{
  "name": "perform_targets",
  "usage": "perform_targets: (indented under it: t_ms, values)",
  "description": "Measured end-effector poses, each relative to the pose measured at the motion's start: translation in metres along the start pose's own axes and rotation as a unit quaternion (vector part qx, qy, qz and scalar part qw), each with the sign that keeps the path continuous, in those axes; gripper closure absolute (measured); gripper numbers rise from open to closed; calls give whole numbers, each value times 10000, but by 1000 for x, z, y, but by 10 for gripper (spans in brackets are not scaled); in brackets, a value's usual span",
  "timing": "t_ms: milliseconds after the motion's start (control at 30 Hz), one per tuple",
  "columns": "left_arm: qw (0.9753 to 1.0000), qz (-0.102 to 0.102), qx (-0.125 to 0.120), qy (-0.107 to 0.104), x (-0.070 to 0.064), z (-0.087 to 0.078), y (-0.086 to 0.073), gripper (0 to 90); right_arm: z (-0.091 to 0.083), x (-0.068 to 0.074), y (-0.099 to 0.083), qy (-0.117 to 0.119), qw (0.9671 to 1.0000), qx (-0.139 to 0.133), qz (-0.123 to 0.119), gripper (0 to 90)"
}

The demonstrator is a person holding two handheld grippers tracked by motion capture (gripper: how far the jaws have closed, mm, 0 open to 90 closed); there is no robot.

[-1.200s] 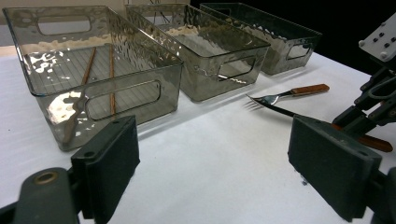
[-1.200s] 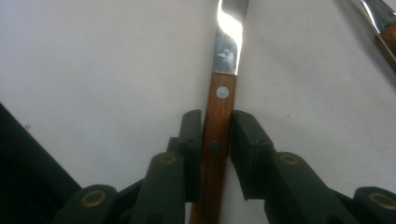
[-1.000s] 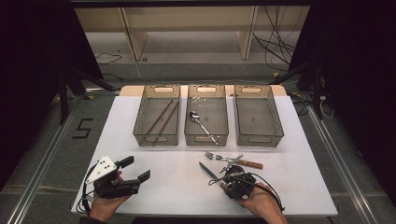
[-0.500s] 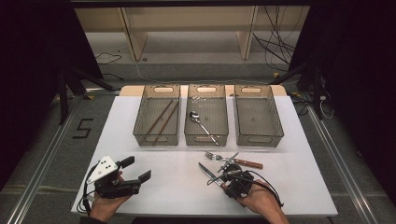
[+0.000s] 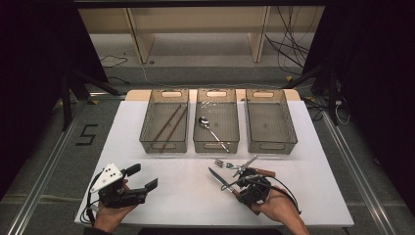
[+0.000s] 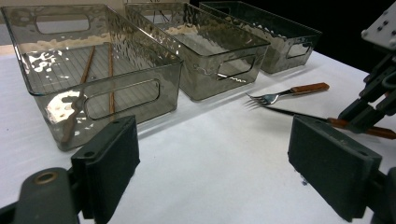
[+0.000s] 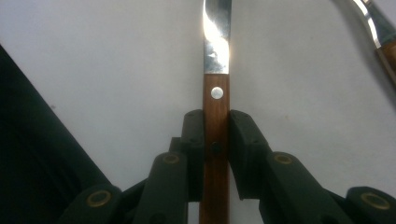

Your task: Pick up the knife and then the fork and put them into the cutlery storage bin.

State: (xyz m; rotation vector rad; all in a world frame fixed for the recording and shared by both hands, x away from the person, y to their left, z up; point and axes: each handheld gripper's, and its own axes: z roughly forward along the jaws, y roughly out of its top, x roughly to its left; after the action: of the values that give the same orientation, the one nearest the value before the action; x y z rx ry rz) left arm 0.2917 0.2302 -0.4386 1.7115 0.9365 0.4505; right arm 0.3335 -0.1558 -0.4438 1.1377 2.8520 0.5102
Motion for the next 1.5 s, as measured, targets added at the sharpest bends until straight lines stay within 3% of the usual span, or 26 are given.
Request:
perform_targets:
  t_ms: [167, 300, 633, 867, 1167, 1333, 1500]
  values:
    - [10000, -12, -14, 9, 0, 0, 0, 160, -23, -5, 2, 60, 9989, -469, 66, 772]
    - [10000, -18, -14, 17, 0, 0, 0, 160, -44, -16, 5, 21, 9959, -886, 190, 772]
    - [10000, -31, -27, 30, 1, 0, 0, 160, -70, -56, 13, -11, 9862, -1530, 632, 772]
    - [10000, -27, -36, 35, 1, -1, 0, 160, -82, -80, 27, -193, 9777, -1890, 900, 771]
    - [10000, -40, -57, 38, 1, -1, 0, 160, -96, -115, 50, -484, 9676, -2120, 1286, 771]
    - [10000, -41, -63, 32, 1, -2, 0, 160, -96, -136, 61, -678, 9634, -2093, 1534, 771]
    - [9999, -55, -96, 32, 1, -2, 0, 160, -86, -155, 68, -793, 9626, -1931, 1729, 771]
